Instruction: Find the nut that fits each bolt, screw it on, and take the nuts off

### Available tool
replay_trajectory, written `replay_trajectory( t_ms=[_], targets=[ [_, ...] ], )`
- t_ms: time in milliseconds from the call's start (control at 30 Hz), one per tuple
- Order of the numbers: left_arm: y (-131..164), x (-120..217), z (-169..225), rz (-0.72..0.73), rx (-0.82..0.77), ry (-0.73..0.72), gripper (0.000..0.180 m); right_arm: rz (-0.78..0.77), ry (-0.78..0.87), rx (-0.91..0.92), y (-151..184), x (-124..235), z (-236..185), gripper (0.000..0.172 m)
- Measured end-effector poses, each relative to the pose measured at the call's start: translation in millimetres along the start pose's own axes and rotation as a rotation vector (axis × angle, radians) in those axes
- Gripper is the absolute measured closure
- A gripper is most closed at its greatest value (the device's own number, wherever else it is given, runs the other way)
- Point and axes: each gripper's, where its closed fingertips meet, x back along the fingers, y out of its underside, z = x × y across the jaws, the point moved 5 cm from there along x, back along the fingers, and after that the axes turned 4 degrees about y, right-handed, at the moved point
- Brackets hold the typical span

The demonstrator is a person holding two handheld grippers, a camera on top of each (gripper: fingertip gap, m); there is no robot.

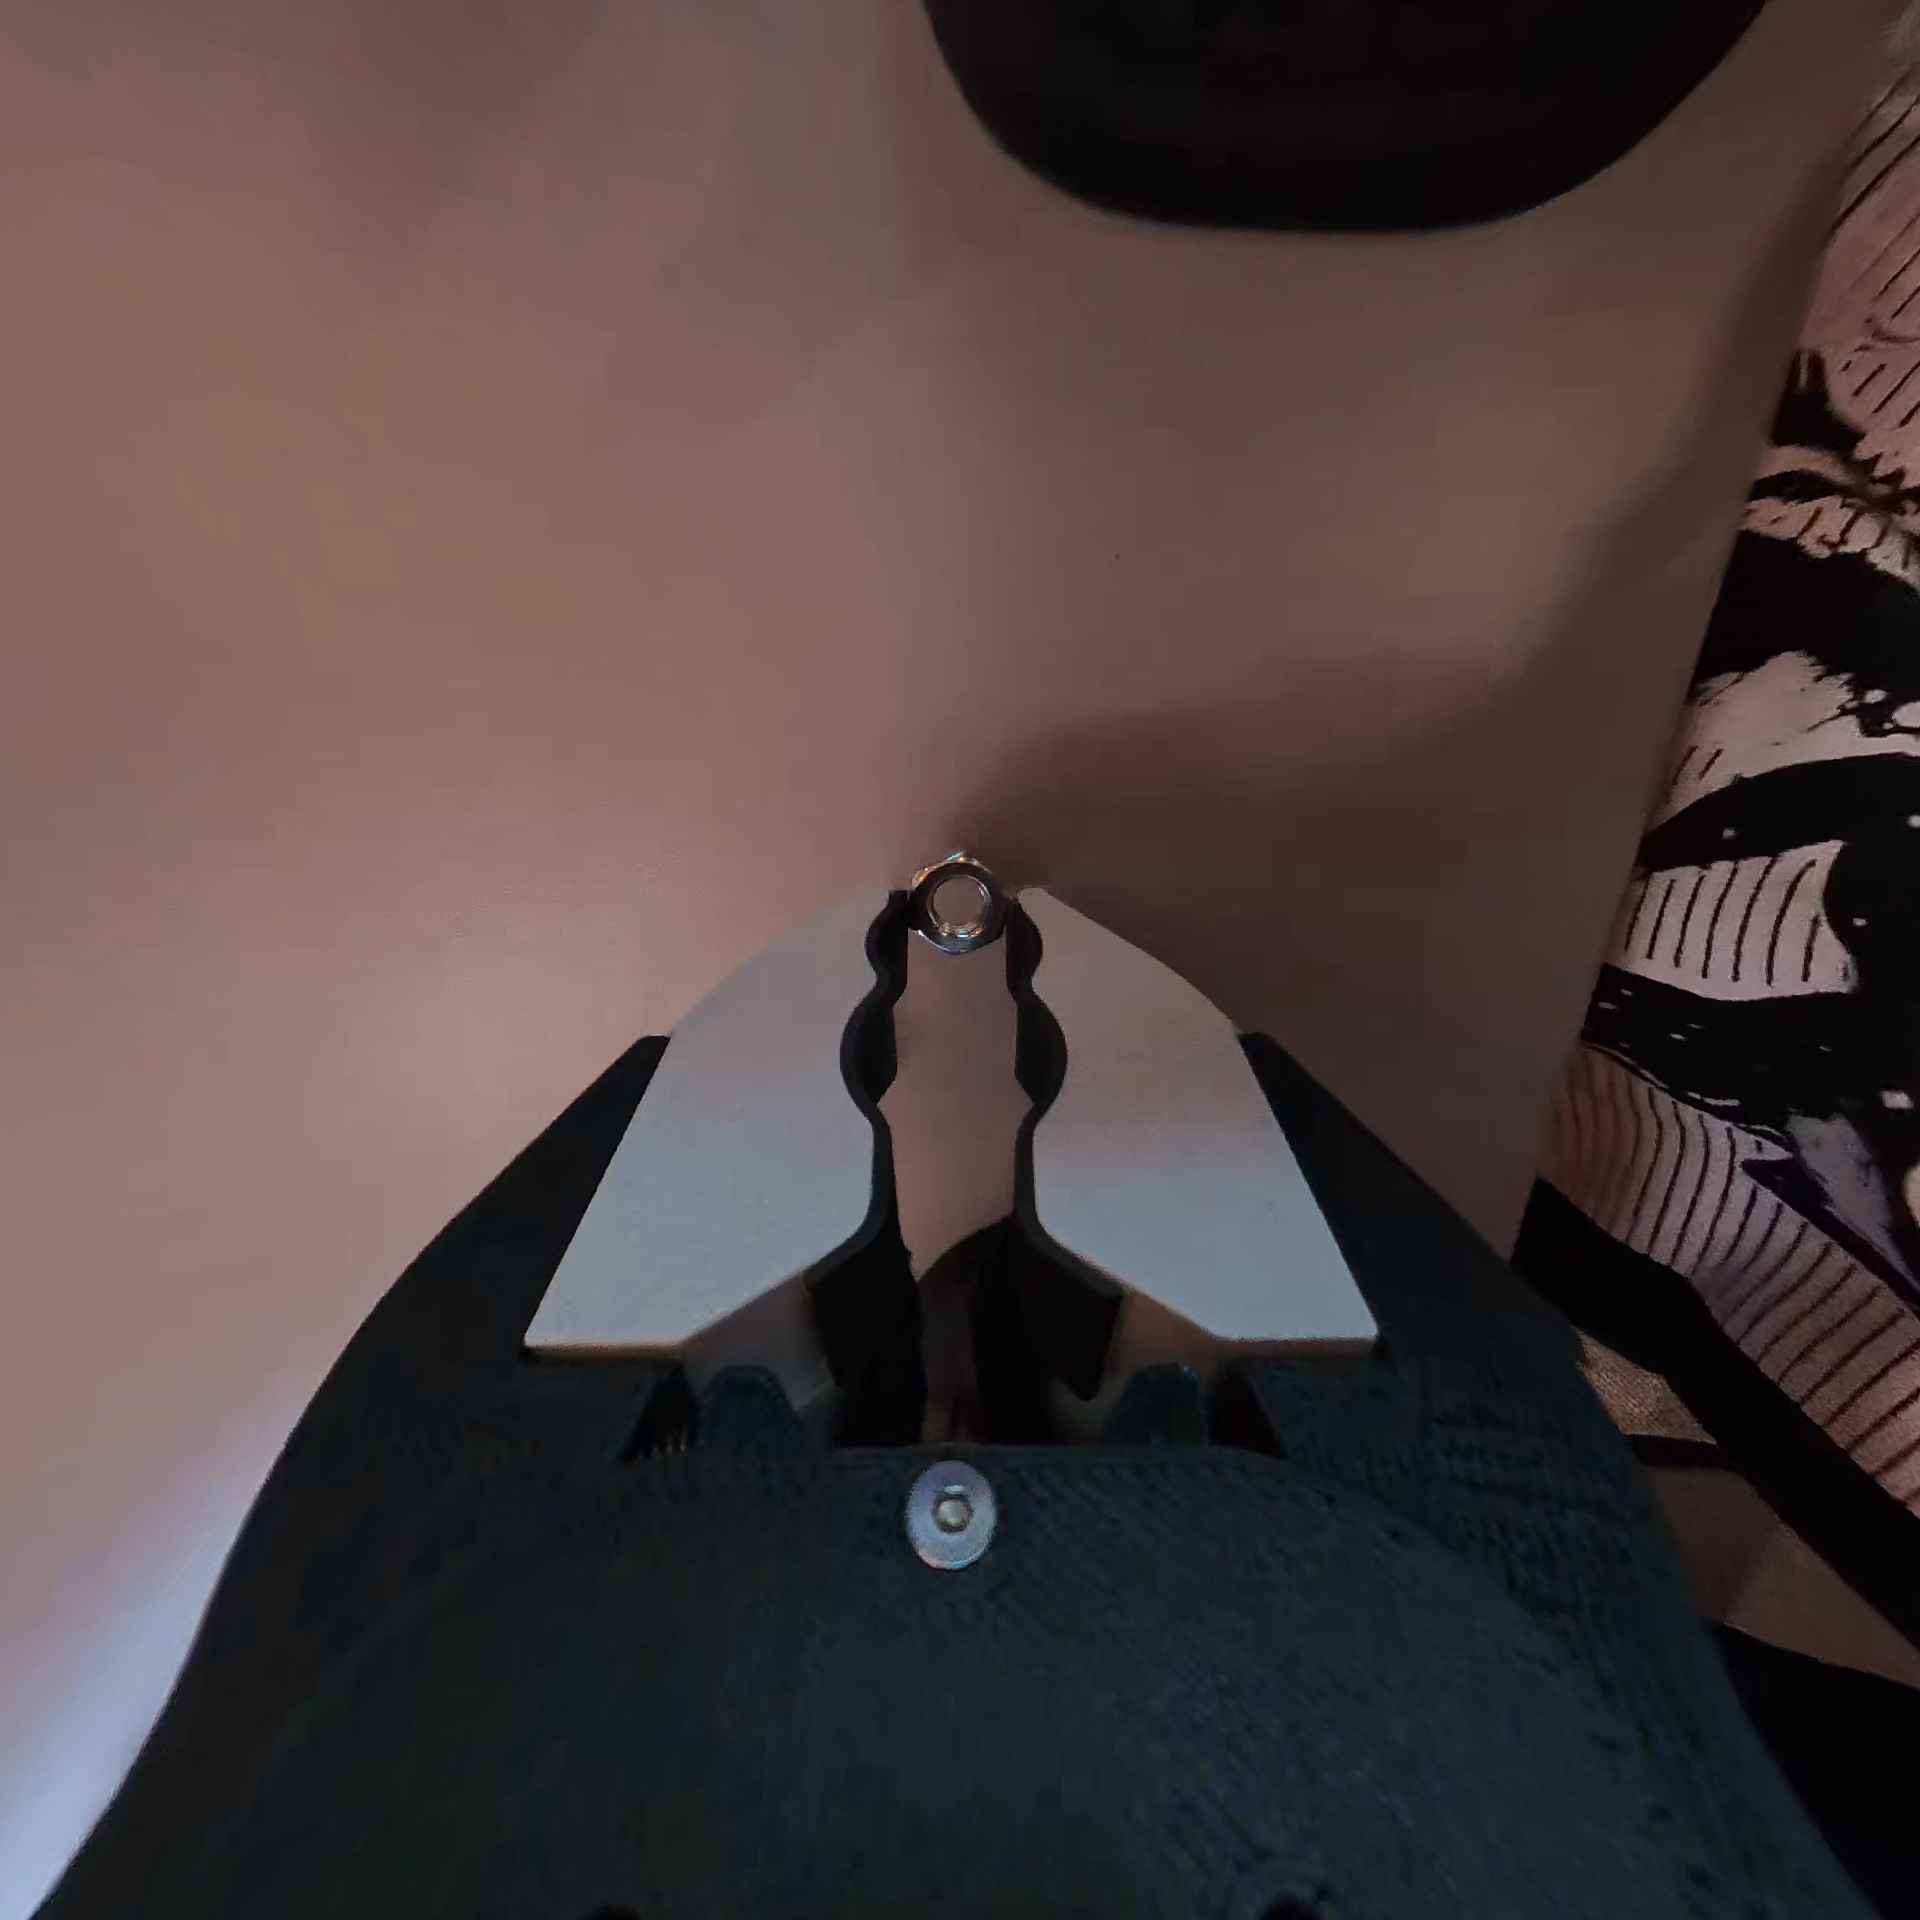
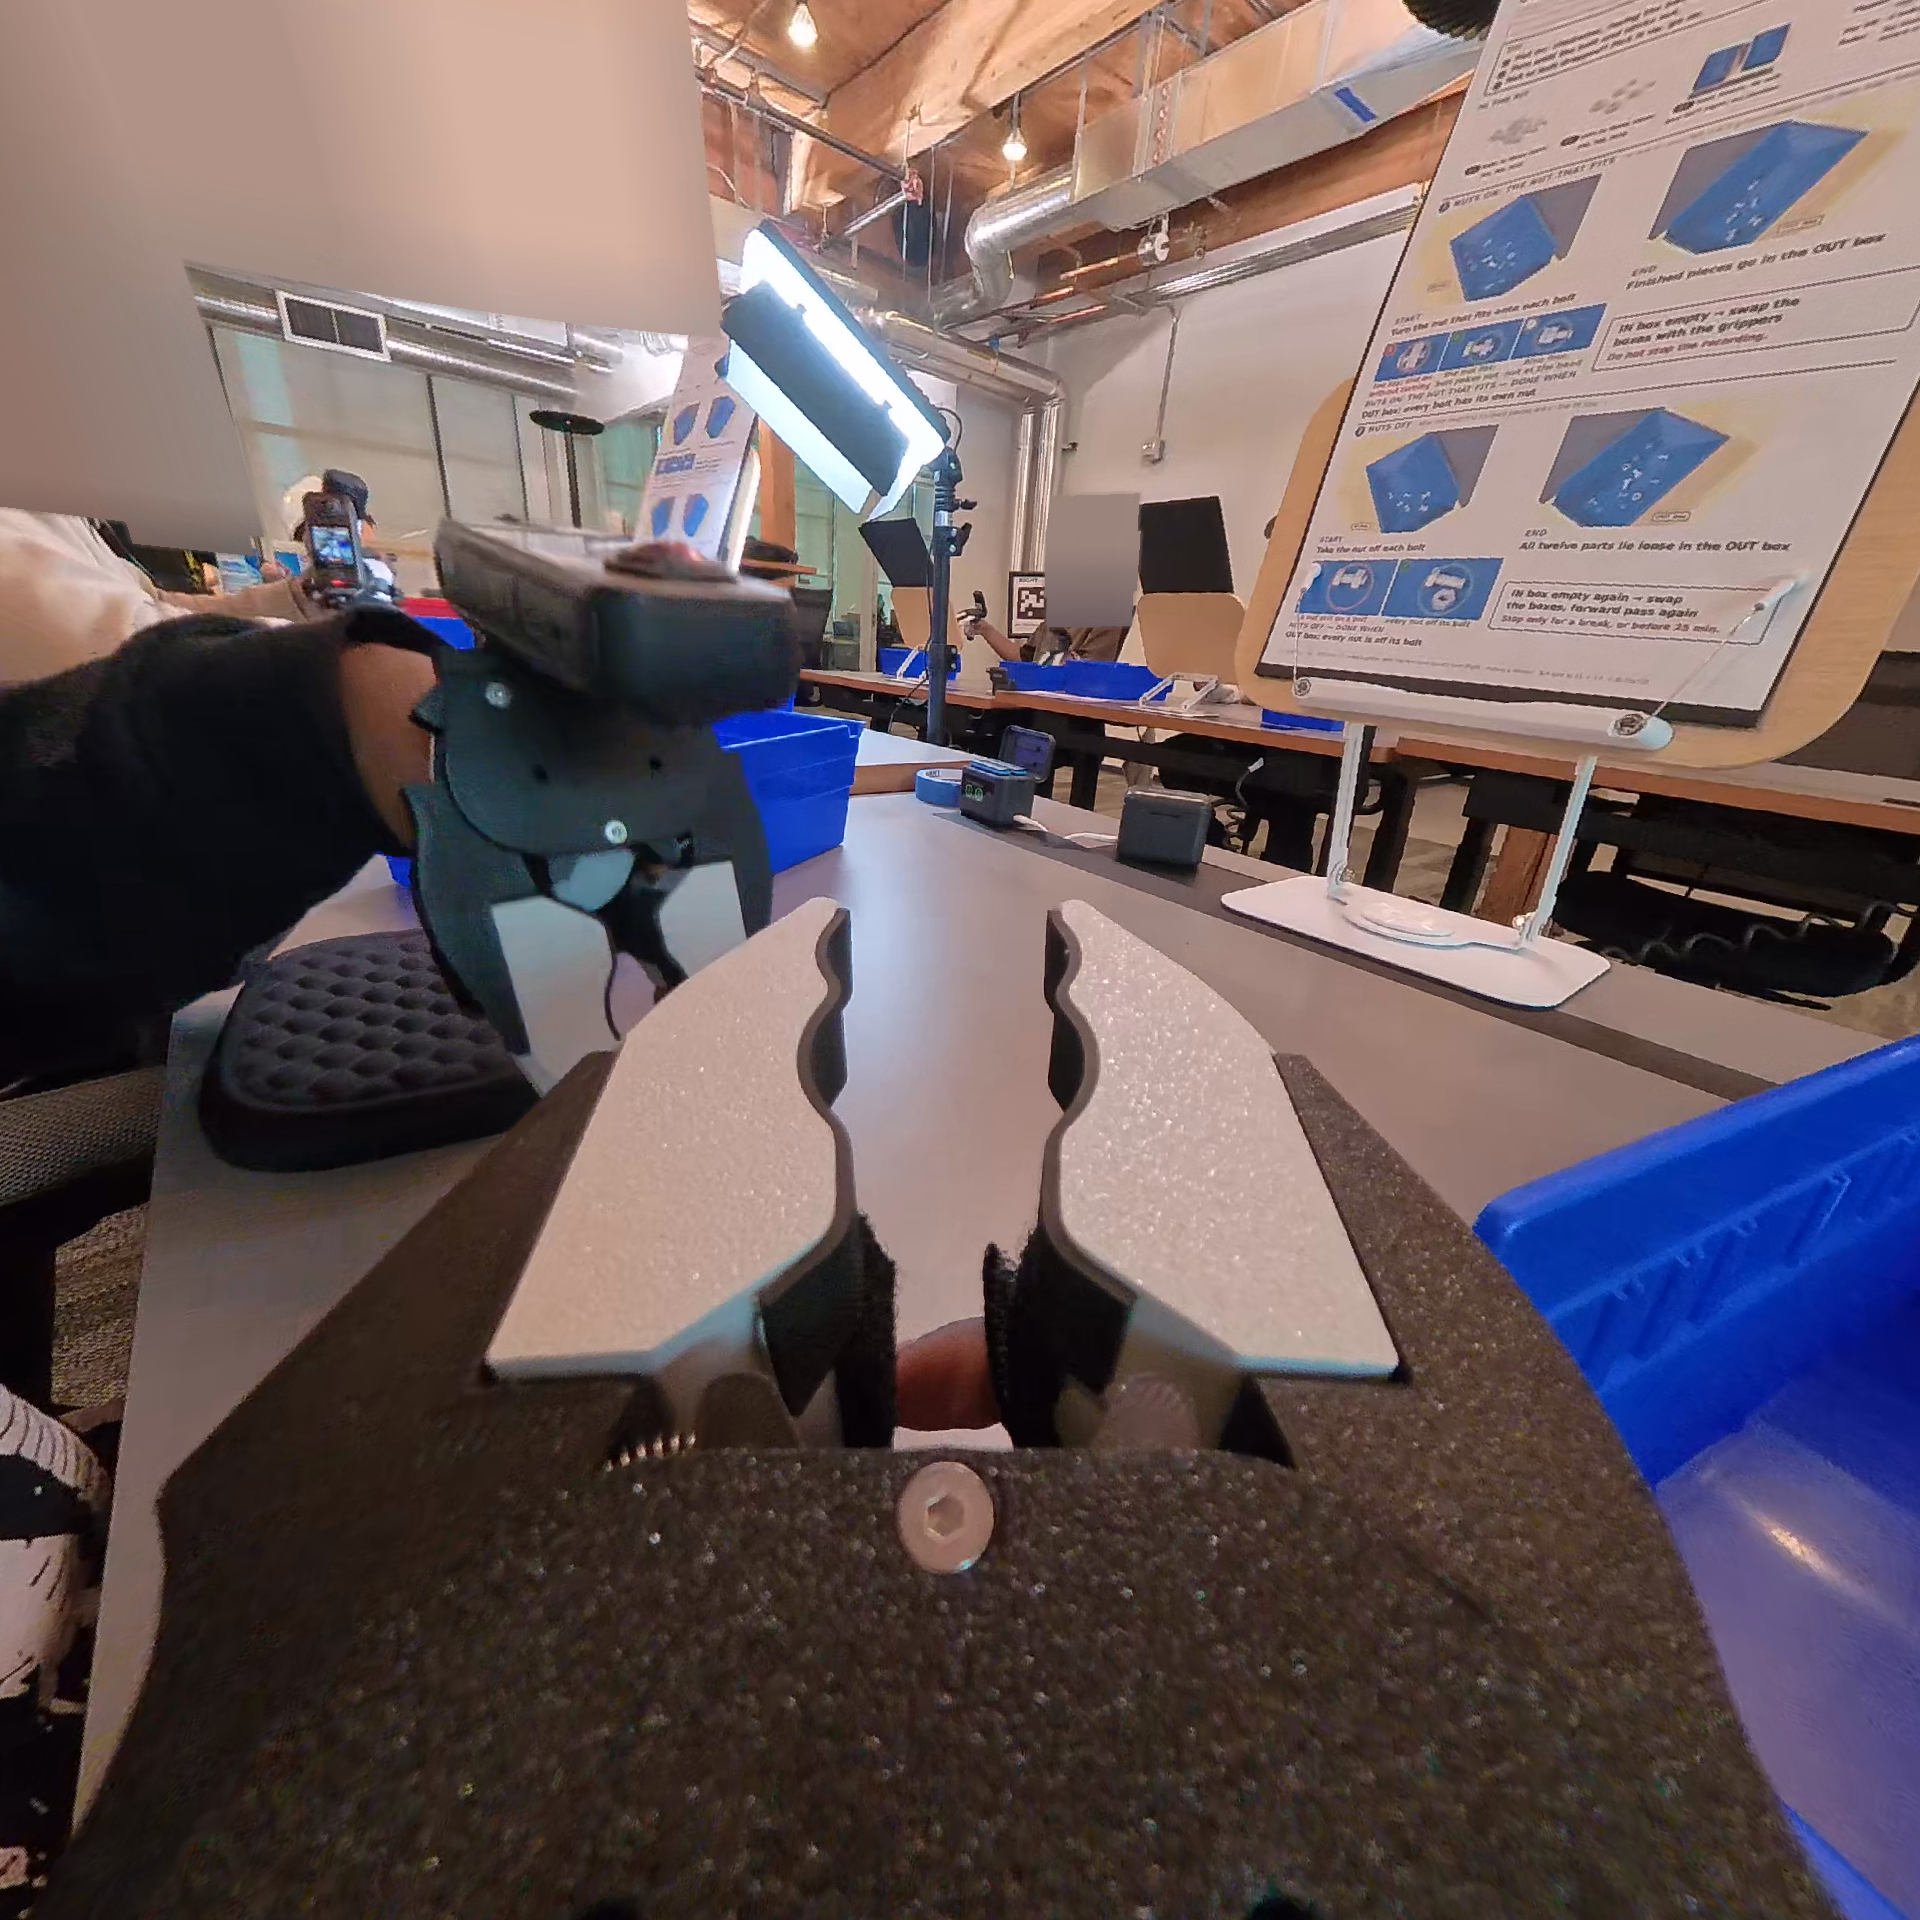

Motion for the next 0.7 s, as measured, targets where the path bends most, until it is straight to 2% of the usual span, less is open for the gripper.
replay_trajectory(
  t_ms=[33,267,333,400,500,600,700],
  targets=[
    [0,-3,1,-0.006,0.0,0.007,0.163,0.0,0.0,-0.001,0,0,0,0.136],
    [1,-14,-3,-0.049,0.003,-0.006,0.162,-0.005,0.001,-0.002,0,-1,0,0.136],
    [1,-11,-2,-0.029,0.006,-0.004,0.155,-0.011,0.001,-0.002,1,-2,0,0.136],
    [2,-1,-2,0.055,0.028,-0.005,0.151,-0.023,-0.001,-0.001,1,-3,0,0.136],
    [3,26,-2,0.358,0.095,-0.014,0.146,-0.059,-0.005,0.005,4,-7,-1,0.136],
    [15,59,-7,0.806,0.156,-0.084,0.144,-0.127,-0.018,0.025,8,-13,-4,0.135],
    [37,84,-5,1.216,0.235,-0.131,0.127,-0.226,-0.057,0.053,16,-22,-10,0.133]
  ],
)
